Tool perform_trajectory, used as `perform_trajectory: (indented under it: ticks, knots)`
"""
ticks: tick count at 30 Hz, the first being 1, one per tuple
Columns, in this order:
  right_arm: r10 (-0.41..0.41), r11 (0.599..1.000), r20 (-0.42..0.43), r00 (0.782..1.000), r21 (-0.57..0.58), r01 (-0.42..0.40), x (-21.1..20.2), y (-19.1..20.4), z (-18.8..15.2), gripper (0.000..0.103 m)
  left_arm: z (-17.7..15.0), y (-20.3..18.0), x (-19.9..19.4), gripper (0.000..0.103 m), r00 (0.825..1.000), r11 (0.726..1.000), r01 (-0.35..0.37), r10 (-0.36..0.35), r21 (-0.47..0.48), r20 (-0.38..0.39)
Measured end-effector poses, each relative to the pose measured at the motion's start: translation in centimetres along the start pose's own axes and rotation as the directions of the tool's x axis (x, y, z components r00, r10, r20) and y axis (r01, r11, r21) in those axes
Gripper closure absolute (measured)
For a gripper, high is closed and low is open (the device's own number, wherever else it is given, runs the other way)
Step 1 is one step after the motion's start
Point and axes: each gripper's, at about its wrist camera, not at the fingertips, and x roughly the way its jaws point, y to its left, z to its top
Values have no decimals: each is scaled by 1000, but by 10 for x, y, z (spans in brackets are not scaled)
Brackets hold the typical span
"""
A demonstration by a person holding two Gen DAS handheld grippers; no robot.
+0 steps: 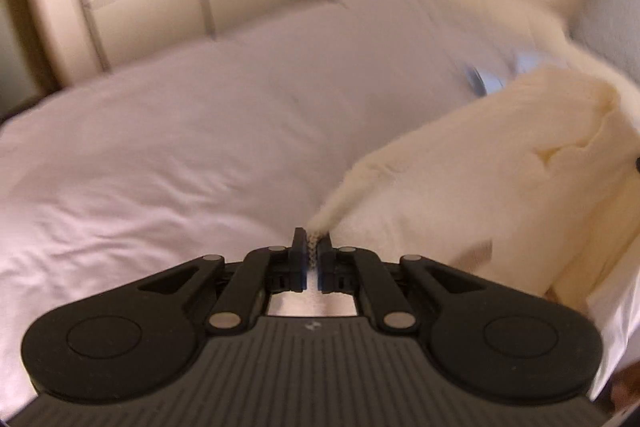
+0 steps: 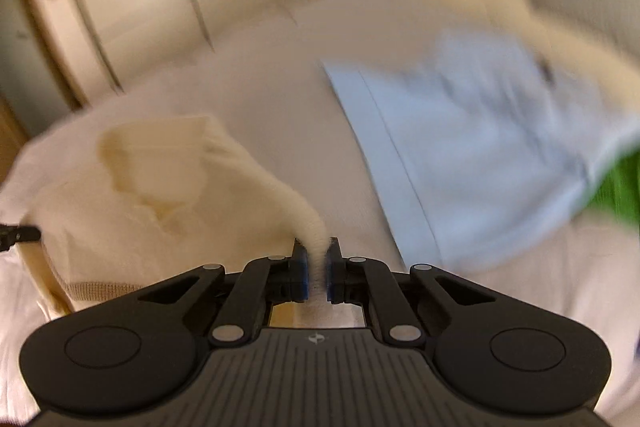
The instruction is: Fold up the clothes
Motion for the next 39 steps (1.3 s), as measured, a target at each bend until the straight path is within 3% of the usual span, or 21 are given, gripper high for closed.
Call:
perform_trajectory:
  ticks: [3, 6, 12, 17, 19, 21, 23, 27, 31, 35, 39]
  knots:
    - [51, 996, 153, 987, -80, -39, -36, 49, 23, 96, 6, 40, -61, 100, 992, 998, -54, 56, -27, 114]
    - [92, 988, 288, 953, -149, -50, -81, 98, 41, 96, 13, 76, -123, 100, 970, 994, -86, 97, -62, 222]
    - [161, 969, 485, 859, -244, -44, -165, 174, 64, 96, 26, 119, -238, 100, 892, 985, -162, 171, -59, 419]
    - [221, 949, 548, 807, -311, -49, -216, 215, 69, 96, 21, 145, -318, 100, 819, 972, -218, 230, -85, 526]
    - [250, 936, 535, 807, -345, -61, -230, 223, 65, 96, 12, 155, -345, 100, 798, 967, -235, 251, -101, 547]
    - [279, 922, 521, 807, -379, -74, -244, 232, 61, 97, 1, 164, -369, 99, 789, 963, -243, 266, -116, 554]
    - [307, 907, 506, 806, -412, -87, -257, 241, 57, 97, -12, 173, -392, 99, 792, 960, -250, 276, -123, 545]
    - [361, 872, 473, 804, -476, -112, -285, 258, 48, 97, -32, 182, -420, 99, 826, 960, -249, 278, -126, 490]
    - [391, 853, 434, 812, -503, -142, -286, 271, 57, 98, -27, 190, -414, 98, 845, 957, -269, 287, -105, 451]
    - [401, 846, 388, 830, -504, -173, -266, 281, 80, 97, 2, 215, -363, 98, 872, 957, -258, 289, -131, 395]
    - [358, 845, 282, 890, -504, -180, -180, 309, 109, 97, 48, 262, -248, 96, 937, 959, -224, 261, -174, 233]
